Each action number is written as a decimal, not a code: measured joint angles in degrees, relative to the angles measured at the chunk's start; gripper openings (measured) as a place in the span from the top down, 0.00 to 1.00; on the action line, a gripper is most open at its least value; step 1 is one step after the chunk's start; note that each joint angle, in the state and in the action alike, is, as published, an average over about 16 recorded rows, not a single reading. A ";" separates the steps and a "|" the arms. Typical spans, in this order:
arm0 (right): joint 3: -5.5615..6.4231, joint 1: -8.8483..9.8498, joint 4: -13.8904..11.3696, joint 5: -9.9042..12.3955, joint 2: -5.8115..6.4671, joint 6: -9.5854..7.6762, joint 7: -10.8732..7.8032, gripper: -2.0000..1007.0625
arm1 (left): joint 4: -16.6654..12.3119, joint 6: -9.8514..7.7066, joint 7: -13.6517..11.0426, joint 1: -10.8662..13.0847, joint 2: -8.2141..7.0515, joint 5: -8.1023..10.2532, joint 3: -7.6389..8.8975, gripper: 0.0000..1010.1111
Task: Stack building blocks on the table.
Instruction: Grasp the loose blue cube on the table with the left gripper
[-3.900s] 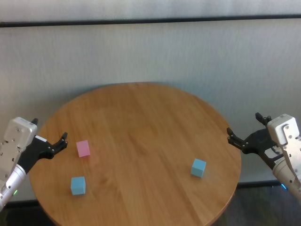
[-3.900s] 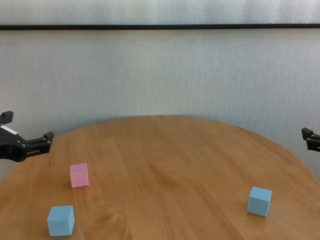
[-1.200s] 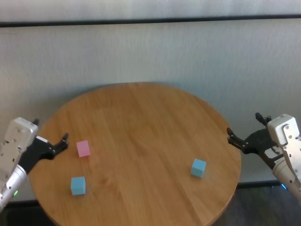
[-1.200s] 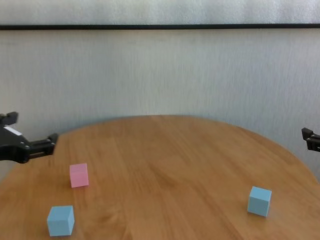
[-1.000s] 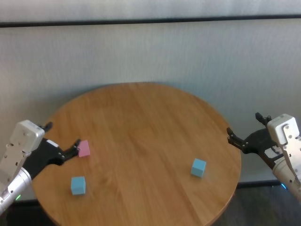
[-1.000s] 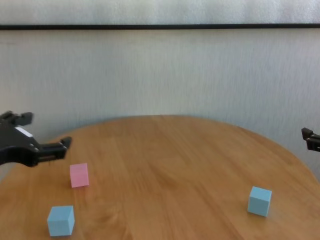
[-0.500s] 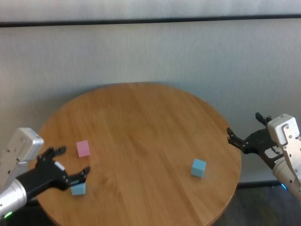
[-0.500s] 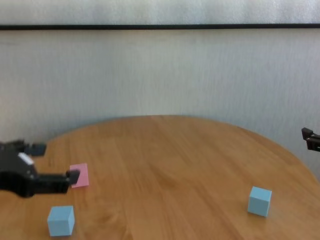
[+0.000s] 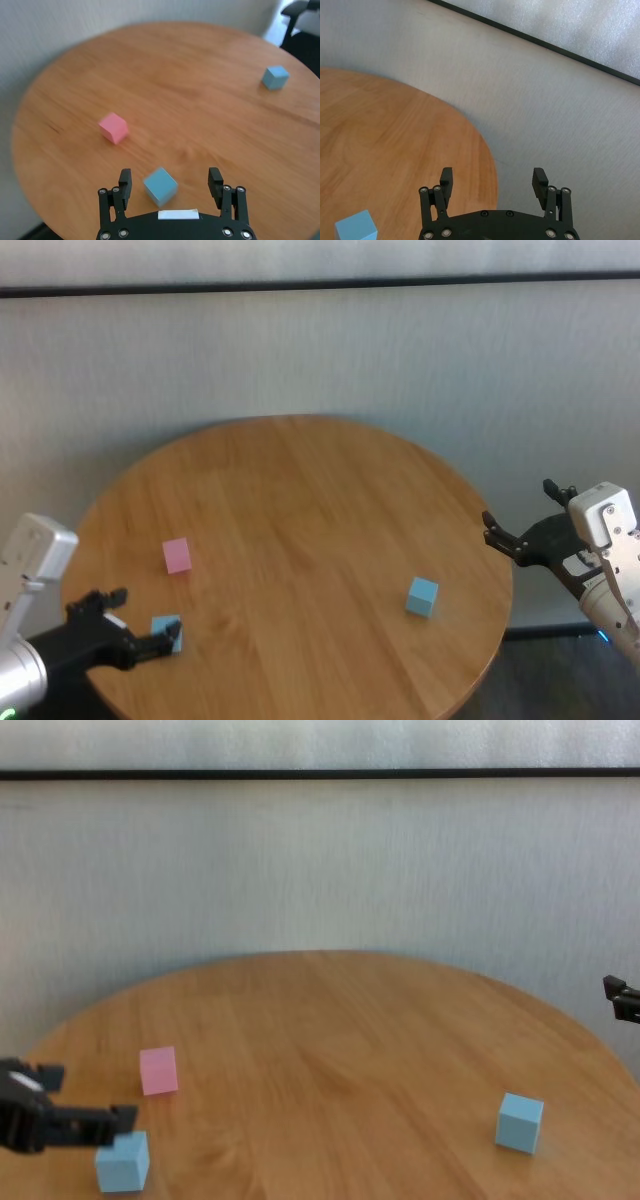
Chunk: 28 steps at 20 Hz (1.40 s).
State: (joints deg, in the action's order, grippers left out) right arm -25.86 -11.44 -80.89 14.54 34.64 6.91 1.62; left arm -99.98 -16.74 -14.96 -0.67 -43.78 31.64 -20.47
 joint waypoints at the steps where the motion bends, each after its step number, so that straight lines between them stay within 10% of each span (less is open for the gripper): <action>1: 0.00 0.00 0.00 0.00 0.00 0.00 0.00 0.01 | -0.24 -1.18 0.32 0.06 0.14 0.11 0.08 0.01; 14: 0.00 0.00 0.00 0.00 0.00 0.00 0.00 0.01 | -2.12 -12.41 4.72 -0.08 3.82 0.47 1.53 0.01; 28: 0.00 0.00 0.00 0.00 0.00 0.00 0.00 0.01 | -1.22 -15.77 6.71 -1.40 7.83 -0.15 2.82 0.01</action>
State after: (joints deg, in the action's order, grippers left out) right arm -25.86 -11.44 -80.89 14.54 34.64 6.91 1.62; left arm -101.20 -32.51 -8.25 -2.06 -35.96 31.49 -17.65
